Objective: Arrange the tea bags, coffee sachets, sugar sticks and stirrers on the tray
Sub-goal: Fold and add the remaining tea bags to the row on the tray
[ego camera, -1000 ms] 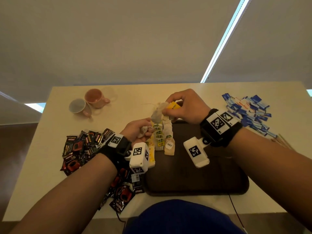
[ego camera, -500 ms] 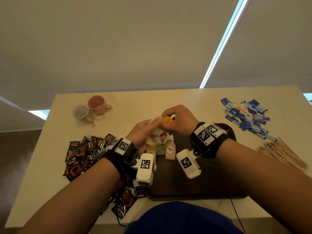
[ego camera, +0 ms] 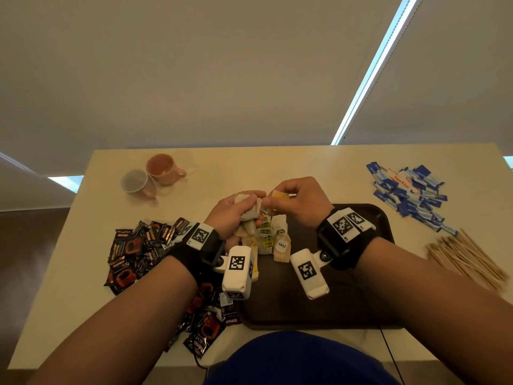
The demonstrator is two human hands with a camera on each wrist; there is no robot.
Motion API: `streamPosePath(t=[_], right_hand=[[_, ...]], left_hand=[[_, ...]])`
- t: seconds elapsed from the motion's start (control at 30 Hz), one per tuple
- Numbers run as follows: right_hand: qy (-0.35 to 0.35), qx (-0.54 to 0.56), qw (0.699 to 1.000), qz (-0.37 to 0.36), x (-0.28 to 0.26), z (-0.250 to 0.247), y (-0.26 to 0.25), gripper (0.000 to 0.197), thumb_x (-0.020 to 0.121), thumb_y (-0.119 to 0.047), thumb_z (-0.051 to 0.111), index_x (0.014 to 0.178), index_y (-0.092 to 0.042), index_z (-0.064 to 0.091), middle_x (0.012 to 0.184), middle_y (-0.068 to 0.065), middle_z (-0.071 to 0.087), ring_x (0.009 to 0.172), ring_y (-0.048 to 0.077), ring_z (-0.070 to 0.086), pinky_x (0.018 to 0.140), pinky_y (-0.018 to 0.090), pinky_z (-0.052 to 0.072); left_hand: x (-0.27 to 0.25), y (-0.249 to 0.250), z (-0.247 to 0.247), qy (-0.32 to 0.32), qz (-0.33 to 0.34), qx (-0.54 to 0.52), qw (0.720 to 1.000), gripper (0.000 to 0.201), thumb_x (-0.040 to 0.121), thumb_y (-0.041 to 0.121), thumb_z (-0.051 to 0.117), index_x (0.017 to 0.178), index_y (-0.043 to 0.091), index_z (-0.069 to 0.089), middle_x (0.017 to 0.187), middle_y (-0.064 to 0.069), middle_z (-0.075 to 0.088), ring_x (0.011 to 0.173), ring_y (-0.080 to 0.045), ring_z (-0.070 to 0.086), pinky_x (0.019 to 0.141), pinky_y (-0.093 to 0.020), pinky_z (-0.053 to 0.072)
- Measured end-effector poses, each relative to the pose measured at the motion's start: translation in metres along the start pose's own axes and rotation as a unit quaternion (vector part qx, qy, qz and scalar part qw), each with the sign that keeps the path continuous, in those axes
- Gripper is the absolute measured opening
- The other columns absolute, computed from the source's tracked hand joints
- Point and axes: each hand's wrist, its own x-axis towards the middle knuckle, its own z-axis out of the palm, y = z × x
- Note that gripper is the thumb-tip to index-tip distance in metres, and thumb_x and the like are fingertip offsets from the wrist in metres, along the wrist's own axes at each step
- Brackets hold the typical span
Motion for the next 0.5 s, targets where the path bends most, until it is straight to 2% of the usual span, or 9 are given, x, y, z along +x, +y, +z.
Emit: streamPosePath(t=[0.07,0.1,0.13,0.23,0.27,0.33,0.4,0.5], right_hand=[[0.027,0.043,0.998,0.025,-0.002,0.000,0.001,0.021,0.081,-0.014,0.079,0.081,0.006,0.073,0.077,0.019,0.071,0.064,0.019,0.071,0.057,0.024,0.057],[0.034,0.036,0.998,0.029,-0.002,0.000,0.002,0.022,0.081,-0.017,0.079,0.079,0.004,0.073,0.076,0.017,0.072,0.064,0.019,0.071,0.056,0.024,0.057],[0.038,0.014,0.999,0.028,-0.003,-0.001,0.004,0.022,0.081,-0.020,0.080,0.076,0.000,0.074,0.077,0.013,0.073,0.067,0.017,0.071,0.057,0.024,0.057],[0.045,-0.068,0.997,0.012,-0.004,-0.003,0.014,0.019,0.077,-0.029,0.083,0.067,-0.014,0.076,0.089,0.000,0.073,0.086,0.010,0.068,0.075,0.023,0.052],[0.035,-0.079,0.996,0.016,-0.004,-0.002,0.020,0.020,0.076,-0.030,0.083,0.066,-0.015,0.075,0.086,0.000,0.073,0.084,0.013,0.068,0.075,0.029,0.054],[-0.002,-0.072,0.996,0.052,-0.008,0.005,0.031,0.023,0.077,-0.030,0.083,0.065,-0.013,0.074,0.073,0.007,0.072,0.070,0.021,0.067,0.069,0.038,0.055],[-0.035,-0.095,0.991,0.092,-0.013,0.018,0.043,0.025,0.078,-0.031,0.083,0.068,-0.010,0.074,0.068,0.010,0.069,0.059,0.015,0.061,0.061,0.033,0.052],[-0.097,-0.172,0.970,0.143,-0.023,0.047,0.067,0.024,0.077,-0.033,0.083,0.071,-0.011,0.074,0.067,0.004,0.066,0.057,0.005,0.053,0.055,0.023,0.046]], left_hand=[[-0.002,0.002,-0.001,0.002,-0.001,0.002,1.000,0.021,0.102,0.017,0.053,0.111,0.007,0.069,0.080,-0.007,0.069,0.063,-0.018,0.059,0.054,-0.023,0.053],[-0.002,0.003,-0.003,0.002,-0.002,0.002,1.000,0.021,0.103,0.017,0.052,0.110,0.008,0.069,0.082,-0.007,0.071,0.063,-0.018,0.059,0.054,-0.023,0.053],[-0.003,0.003,-0.005,0.003,-0.004,0.002,1.000,0.021,0.103,0.017,0.051,0.109,0.009,0.069,0.084,-0.007,0.073,0.062,-0.016,0.059,0.055,-0.023,0.054],[-0.006,0.004,-0.013,0.012,-0.010,0.003,1.000,0.022,0.104,0.018,0.049,0.108,0.011,0.069,0.094,-0.011,0.074,0.060,-0.013,0.059,0.056,-0.022,0.054],[-0.008,0.004,-0.016,0.012,-0.010,0.003,1.000,0.022,0.104,0.019,0.049,0.108,0.011,0.069,0.096,-0.012,0.073,0.059,-0.013,0.059,0.055,-0.021,0.054],[-0.012,0.003,-0.019,0.012,-0.014,-0.004,1.000,0.023,0.105,0.018,0.047,0.110,0.009,0.067,0.097,-0.012,0.072,0.056,-0.011,0.059,0.053,-0.021,0.053],[-0.016,0.003,-0.020,0.015,-0.018,-0.014,1.000,0.023,0.105,0.016,0.046,0.112,0.006,0.065,0.095,-0.012,0.071,0.054,-0.010,0.059,0.050,-0.020,0.052],[-0.019,-0.002,-0.022,0.017,-0.022,-0.015,1.000,0.022,0.104,0.016,0.048,0.109,0.005,0.066,0.095,-0.013,0.070,0.054,-0.011,0.059,0.051,-0.020,0.052]])
